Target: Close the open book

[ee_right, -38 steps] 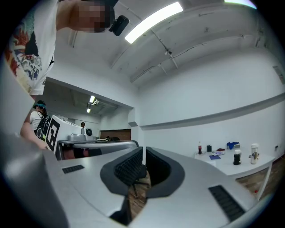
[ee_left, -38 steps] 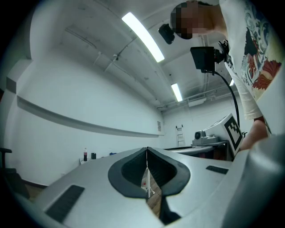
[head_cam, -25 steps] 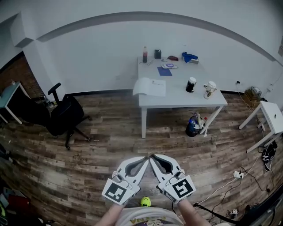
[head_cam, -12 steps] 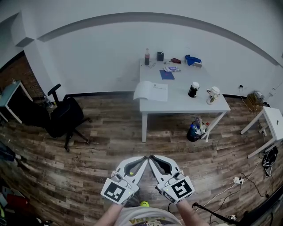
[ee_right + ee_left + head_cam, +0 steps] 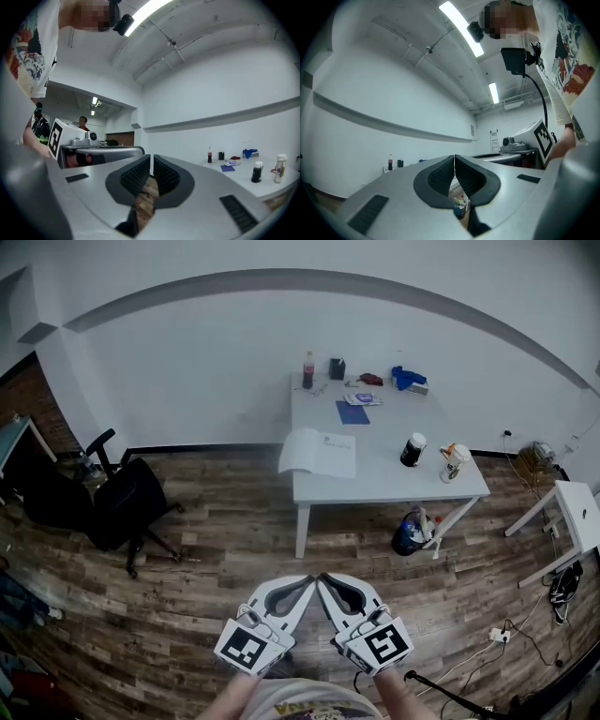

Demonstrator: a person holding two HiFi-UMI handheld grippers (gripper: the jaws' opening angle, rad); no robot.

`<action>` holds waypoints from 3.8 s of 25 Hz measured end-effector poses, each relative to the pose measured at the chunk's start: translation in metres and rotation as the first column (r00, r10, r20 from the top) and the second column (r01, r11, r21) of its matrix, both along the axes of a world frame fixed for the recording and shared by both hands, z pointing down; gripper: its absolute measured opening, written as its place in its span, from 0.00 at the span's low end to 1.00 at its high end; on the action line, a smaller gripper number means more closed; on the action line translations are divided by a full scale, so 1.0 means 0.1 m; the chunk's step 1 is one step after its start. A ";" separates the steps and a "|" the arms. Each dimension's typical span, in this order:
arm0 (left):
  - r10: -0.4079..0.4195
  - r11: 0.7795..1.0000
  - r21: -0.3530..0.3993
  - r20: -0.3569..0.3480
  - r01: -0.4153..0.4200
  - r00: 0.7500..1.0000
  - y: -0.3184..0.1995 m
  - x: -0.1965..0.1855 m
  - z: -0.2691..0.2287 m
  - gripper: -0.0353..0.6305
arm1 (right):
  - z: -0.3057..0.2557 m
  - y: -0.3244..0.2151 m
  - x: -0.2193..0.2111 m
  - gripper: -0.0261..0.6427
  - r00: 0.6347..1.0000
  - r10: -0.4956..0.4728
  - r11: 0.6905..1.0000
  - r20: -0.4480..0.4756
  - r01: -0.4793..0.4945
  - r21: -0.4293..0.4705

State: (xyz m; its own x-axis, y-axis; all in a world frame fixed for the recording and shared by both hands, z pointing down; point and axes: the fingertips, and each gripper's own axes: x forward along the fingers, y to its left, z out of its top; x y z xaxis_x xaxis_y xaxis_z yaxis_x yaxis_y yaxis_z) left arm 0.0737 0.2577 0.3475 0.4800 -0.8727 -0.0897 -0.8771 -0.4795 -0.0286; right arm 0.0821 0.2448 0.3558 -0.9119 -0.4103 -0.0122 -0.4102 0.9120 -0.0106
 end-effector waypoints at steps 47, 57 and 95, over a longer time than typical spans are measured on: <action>-0.032 0.997 -0.069 -0.017 0.031 0.999 -3.55 -1.70 0.25 0.07 | 0.23 -3.53 -1.73 0.08 1.000 -0.025 1.000 0.003 0.025 -0.013; -0.097 0.983 -0.152 0.023 0.099 0.995 -4.34 -1.59 0.44 0.07 | 0.44 -4.37 -1.64 0.08 0.993 -0.114 0.988 -0.037 0.110 -0.113; 0.010 0.968 -0.249 -0.121 -0.040 0.993 -5.30 -2.14 0.97 0.07 | 0.87 -5.30 -2.13 0.08 0.981 -0.073 0.988 -0.178 0.047 -0.146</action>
